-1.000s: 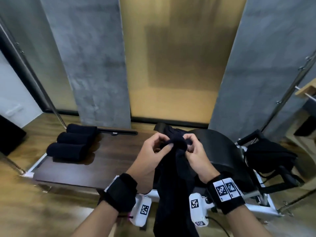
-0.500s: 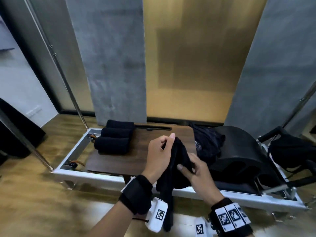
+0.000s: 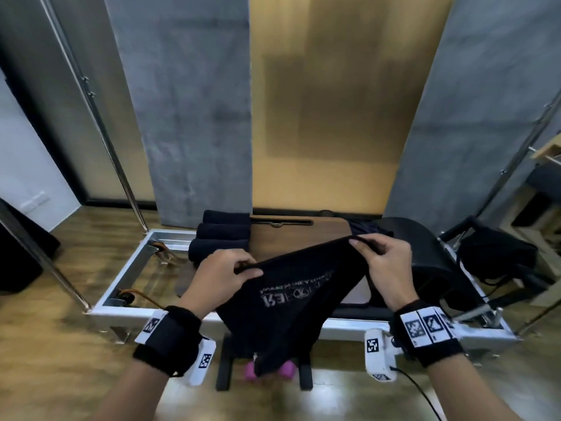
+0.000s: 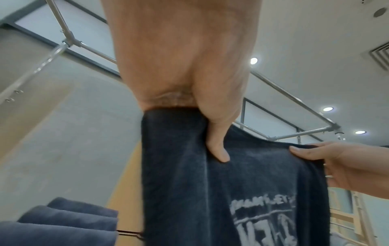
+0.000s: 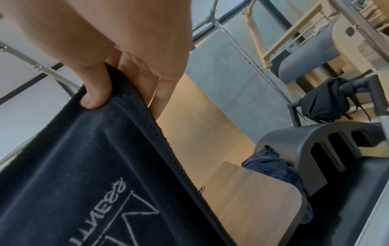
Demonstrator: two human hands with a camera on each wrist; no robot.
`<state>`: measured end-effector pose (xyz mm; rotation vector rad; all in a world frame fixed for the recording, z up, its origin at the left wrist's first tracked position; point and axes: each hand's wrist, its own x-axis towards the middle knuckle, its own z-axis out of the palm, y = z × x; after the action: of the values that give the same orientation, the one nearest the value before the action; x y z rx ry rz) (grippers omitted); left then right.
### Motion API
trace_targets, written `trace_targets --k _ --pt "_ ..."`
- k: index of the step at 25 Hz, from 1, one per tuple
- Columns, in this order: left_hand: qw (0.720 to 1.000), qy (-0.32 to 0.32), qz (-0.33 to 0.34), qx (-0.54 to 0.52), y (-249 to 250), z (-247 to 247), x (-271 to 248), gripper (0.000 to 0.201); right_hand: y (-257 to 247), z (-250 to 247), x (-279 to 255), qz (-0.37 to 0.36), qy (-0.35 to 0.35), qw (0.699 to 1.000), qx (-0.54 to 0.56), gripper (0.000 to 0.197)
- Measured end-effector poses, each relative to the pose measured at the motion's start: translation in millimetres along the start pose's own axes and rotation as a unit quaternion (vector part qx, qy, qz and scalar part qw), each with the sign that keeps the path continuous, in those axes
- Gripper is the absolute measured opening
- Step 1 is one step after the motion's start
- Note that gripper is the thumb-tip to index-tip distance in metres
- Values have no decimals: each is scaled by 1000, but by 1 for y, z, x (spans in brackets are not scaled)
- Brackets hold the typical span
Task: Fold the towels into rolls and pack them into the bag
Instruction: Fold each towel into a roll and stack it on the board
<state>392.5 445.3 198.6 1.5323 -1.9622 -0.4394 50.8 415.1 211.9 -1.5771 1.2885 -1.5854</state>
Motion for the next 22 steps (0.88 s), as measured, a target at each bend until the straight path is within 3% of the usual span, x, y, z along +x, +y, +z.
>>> trace_targets --k 2,5,9,13,17,19,22 --pt "999 47 9 25 -18 -12 -3 6 2 -8 4 17 34 999 18 8" --pt "996 86 3 -33 -37 -21 -1 9 7 -22 9 29 30 999 -16 6" --pt "974 137 -4 -181 -44 -19 7 32 11 -33 14 38 -11 998 -52 27" --pt "938 186 -21 -293 -43 -15 20 26 15 -44 15 65 52 994 -67 13" --pt "934 212 -16 -288 -36 -10 38 17 23 -45 24 46 110 990 -75 15" --pt "943 234 -24 -233 -31 -7 53 12 29 -41 35 85 101 991 -23 8" --pt "936 265 -46 -226 -28 5 82 7 42 -33 57 133 66 989 28 16"
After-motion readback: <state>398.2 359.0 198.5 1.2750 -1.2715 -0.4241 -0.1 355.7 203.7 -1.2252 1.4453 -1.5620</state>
